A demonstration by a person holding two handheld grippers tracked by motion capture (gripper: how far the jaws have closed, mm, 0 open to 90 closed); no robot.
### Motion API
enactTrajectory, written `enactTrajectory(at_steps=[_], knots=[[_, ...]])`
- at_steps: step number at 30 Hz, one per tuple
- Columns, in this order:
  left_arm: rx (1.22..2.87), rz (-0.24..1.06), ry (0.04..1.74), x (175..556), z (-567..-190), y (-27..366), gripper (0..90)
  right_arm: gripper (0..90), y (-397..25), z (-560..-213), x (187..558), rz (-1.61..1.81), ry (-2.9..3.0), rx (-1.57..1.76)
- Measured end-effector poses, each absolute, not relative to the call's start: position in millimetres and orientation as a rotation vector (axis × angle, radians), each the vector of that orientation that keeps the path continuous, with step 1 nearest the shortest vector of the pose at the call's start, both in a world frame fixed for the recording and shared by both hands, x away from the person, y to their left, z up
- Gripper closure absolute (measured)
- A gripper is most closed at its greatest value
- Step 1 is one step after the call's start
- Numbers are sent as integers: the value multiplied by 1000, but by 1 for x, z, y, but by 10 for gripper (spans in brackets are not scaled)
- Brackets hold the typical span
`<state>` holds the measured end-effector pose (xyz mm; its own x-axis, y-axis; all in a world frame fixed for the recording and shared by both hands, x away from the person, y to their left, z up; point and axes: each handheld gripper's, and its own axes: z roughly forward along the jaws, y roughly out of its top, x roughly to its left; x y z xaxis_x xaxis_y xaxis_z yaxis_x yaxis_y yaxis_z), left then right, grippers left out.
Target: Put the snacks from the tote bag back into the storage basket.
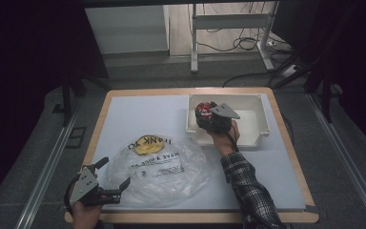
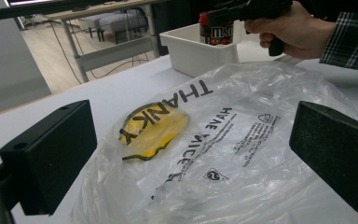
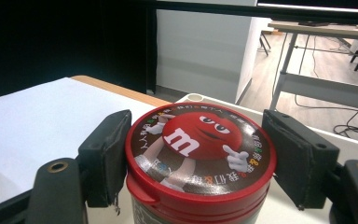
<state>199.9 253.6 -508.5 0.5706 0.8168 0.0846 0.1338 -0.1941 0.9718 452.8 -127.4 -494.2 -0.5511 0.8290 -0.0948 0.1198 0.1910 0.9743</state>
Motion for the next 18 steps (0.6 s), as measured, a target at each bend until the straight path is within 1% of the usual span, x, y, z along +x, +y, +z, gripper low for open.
enactTrajectory(at_steps=[18], knots=[[1671,755,806,200,-508,255,6,268,-119,-509,482,1395,1847,900]])
